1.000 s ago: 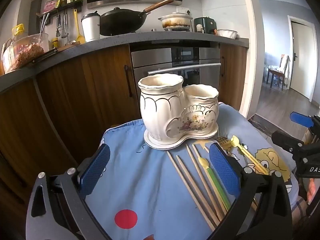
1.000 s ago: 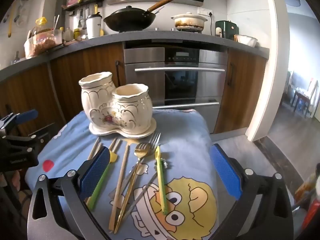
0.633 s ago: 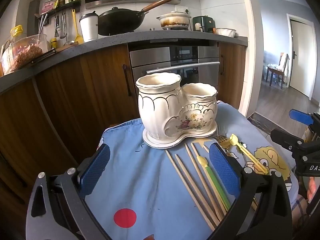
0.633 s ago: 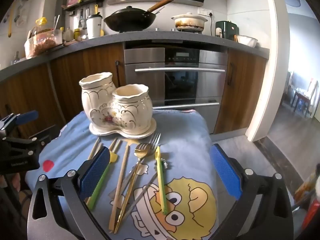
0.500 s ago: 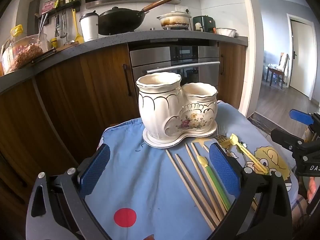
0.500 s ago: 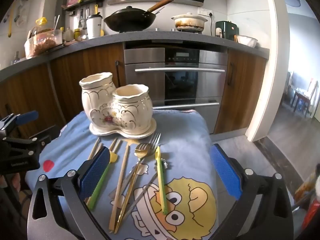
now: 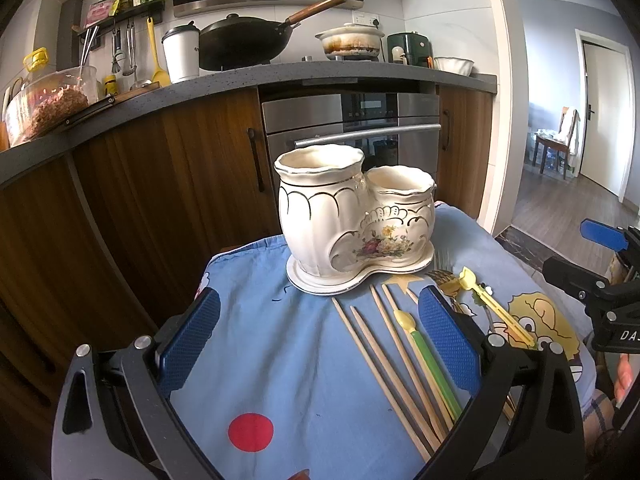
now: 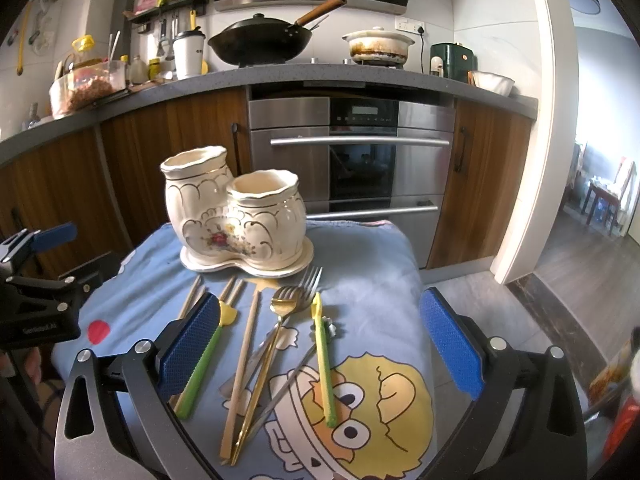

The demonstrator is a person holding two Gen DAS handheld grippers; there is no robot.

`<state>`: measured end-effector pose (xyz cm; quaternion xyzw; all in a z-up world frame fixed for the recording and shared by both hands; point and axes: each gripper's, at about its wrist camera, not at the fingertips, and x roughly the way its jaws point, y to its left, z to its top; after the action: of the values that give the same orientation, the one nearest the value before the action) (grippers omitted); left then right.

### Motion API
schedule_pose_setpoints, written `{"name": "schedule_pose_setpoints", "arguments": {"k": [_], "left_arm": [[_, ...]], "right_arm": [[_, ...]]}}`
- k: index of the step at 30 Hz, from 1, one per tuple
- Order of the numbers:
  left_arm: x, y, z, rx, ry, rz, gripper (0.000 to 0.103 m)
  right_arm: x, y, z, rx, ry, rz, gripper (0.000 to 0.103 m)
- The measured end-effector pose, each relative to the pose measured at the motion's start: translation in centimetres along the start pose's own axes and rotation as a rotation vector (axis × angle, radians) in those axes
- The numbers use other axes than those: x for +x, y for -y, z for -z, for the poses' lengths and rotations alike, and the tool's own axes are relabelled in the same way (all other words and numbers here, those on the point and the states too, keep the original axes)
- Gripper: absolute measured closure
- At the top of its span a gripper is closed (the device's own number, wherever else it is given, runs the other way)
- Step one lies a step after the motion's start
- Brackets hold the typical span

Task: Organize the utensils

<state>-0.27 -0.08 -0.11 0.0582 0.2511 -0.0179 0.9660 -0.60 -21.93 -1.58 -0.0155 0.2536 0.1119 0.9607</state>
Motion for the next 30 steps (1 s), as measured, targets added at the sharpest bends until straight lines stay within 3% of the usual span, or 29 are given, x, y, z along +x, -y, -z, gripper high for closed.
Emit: {"name": "schedule_pose_setpoints", "arguments": {"k": [30], "left_arm": [[0.27, 0.39, 0.37, 0.003, -0.008, 0.007, 0.005]], "right_arm": [[0.14, 0.06, 0.19, 0.001, -0.003, 0.001, 0.004]]}}
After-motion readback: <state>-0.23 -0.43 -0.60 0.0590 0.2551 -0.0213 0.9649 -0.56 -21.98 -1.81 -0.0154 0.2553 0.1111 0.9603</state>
